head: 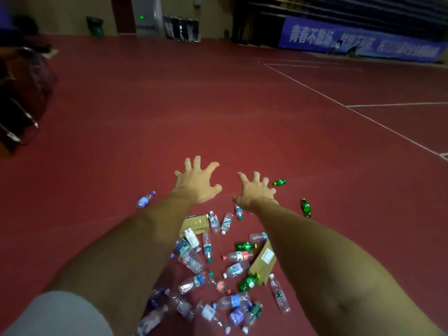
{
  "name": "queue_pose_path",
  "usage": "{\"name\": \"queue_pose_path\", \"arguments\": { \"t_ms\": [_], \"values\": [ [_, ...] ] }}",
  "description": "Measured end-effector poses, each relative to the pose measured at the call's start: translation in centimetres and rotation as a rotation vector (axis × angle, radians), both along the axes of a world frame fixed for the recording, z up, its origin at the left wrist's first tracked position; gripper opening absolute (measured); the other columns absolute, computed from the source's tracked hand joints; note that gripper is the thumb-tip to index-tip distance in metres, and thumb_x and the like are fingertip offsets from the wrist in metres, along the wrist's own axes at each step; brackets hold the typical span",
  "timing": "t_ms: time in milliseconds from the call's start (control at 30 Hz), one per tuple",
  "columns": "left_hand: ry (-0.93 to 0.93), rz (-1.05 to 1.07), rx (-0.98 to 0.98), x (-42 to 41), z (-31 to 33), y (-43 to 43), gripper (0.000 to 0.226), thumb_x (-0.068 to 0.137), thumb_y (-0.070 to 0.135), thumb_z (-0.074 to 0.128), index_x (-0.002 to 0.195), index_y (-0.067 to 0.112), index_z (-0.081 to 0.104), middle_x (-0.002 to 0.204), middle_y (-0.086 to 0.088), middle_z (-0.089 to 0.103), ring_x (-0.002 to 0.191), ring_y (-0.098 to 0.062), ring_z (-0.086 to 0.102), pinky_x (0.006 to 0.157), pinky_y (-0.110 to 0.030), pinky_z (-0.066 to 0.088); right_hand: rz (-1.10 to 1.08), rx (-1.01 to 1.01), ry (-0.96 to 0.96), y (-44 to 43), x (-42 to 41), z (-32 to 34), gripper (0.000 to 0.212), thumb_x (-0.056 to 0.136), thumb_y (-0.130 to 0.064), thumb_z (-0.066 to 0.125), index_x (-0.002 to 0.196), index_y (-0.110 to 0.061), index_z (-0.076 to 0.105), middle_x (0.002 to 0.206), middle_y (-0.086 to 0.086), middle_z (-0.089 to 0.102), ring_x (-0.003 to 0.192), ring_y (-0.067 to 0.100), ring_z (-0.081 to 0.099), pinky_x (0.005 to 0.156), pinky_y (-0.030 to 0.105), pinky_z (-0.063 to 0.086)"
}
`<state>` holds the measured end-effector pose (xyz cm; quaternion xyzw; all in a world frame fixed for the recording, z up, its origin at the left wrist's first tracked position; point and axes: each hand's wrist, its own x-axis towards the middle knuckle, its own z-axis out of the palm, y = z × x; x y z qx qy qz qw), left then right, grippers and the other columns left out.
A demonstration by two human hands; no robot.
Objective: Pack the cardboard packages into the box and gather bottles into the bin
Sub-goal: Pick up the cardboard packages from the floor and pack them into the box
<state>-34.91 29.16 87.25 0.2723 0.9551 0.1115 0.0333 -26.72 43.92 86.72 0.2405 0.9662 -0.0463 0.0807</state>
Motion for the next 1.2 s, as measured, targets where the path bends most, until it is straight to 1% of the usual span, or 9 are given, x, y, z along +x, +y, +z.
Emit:
{"name": "queue_pose_path", "arguments": {
  "t_ms": [100,300,400,533,733,867,933,1067,1200],
  "values": [
    [-0.008,0.078,-0.027,1.7,1.2,3.2,0.068,0.089,0.052,0.053,0.15,0.041,0.026,0.16,-0.015,0.012,0.146,-0.041,0.01,0.108,-0.065,0.026,0.064,-0.012,-0.002,3.8,1.3,0.6,0.08,0.093,-0.053,0.058,0.157,-0.038,0.011,0.159,0.011,0.013,0.14,0.039,0.023,0.105,0.062,0.036],
    [-0.009,0.145,-0.046,3.3,2.1,10.2,0.068,0.089,0.053,0.053,0.15,0.042,0.025,0.16,-0.014,0.011,0.147,-0.04,0.009,0.108,-0.066,0.026,0.098,-0.047,0.023,12.0,1.9,1.6,0.08,0.094,-0.05,0.059,0.157,-0.038,0.011,0.16,0.011,0.01,0.141,0.039,0.019,0.104,0.065,0.036],
    [-0.005,0.167,-0.045,3.6,1.1,13.6,0.067,0.088,0.054,0.052,0.148,0.043,0.027,0.157,-0.013,0.016,0.143,-0.037,0.016,0.106,-0.063,0.029,0.141,-0.039,0.026,15.1,1.5,1.2,0.08,0.093,-0.05,0.059,0.156,-0.038,0.012,0.159,0.011,0.011,0.141,0.039,0.02,0.104,0.065,0.036],
    [0.017,0.203,-0.035,2.5,0.0,17.5,0.065,0.088,0.056,0.052,0.147,0.043,0.028,0.155,-0.013,0.02,0.141,-0.035,0.02,0.105,-0.061,0.029,0.188,-0.011,0.023,18.9,-0.4,0.3,0.079,0.091,-0.049,0.061,0.155,-0.038,0.015,0.157,0.01,0.013,0.139,0.038,0.022,0.103,0.065,0.037],
    [0.001,0.284,0.005,-1.9,-1.0,22.2,0.066,0.087,0.064,0.051,0.146,0.044,0.032,0.157,-0.012,0.022,0.143,-0.034,0.021,0.106,-0.062,0.026,0.279,0.029,-0.011,24.6,-4.8,-0.2,0.08,0.092,-0.049,0.061,0.155,-0.039,0.013,0.16,0.01,0.008,0.141,0.039,0.019,0.103,0.064,0.037],
    [-0.036,0.292,0.05,-4.2,-1.6,26.2,0.064,0.087,0.064,0.052,0.145,0.045,0.033,0.159,-0.011,0.02,0.147,-0.034,0.013,0.11,-0.065,0.022,0.309,0.057,-0.031,28.7,-7.5,-0.1,0.08,0.091,-0.049,0.062,0.155,-0.039,0.014,0.159,0.01,0.008,0.14,0.038,0.02,0.102,0.064,0.038],
    [-0.039,0.302,0.034,-5.0,-1.9,27.6,0.064,0.087,0.062,0.052,0.146,0.045,0.032,0.159,-0.012,0.018,0.148,-0.035,0.01,0.11,-0.067,0.021,0.323,0.06,-0.044,30.1,-8.8,0.1,0.081,0.091,-0.049,0.062,0.155,-0.039,0.014,0.159,0.009,0.009,0.14,0.038,0.02,0.102,0.064,0.039],
    [-0.043,0.361,0.015,-6.8,-2.2,28.6,0.067,0.088,0.062,0.051,0.149,0.045,0.027,0.161,-0.013,0.013,0.149,-0.037,0.006,0.111,-0.068,0.021,0.38,0.065,-0.034,31.3,-11.4,0.1,0.081,0.091,-0.048,0.062,0.155,-0.039,0.014,0.159,0.01,0.01,0.14,0.039,0.021,0.102,0.065,0.038],
    [-0.051,0.425,-0.021,-8.0,-2.7,28.3,0.07,0.089,0.062,0.051,0.151,0.046,0.022,0.162,-0.012,0.007,0.149,-0.039,0.004,0.111,-0.069,0.02,0.465,0.065,-0.022,31.8,-14.1,-0.2,0.081,0.091,-0.049,0.062,0.156,-0.039,0.013,0.161,0.01,0.009,0.142,0.04,0.019,0.105,0.065,0.034]
  ]
}}
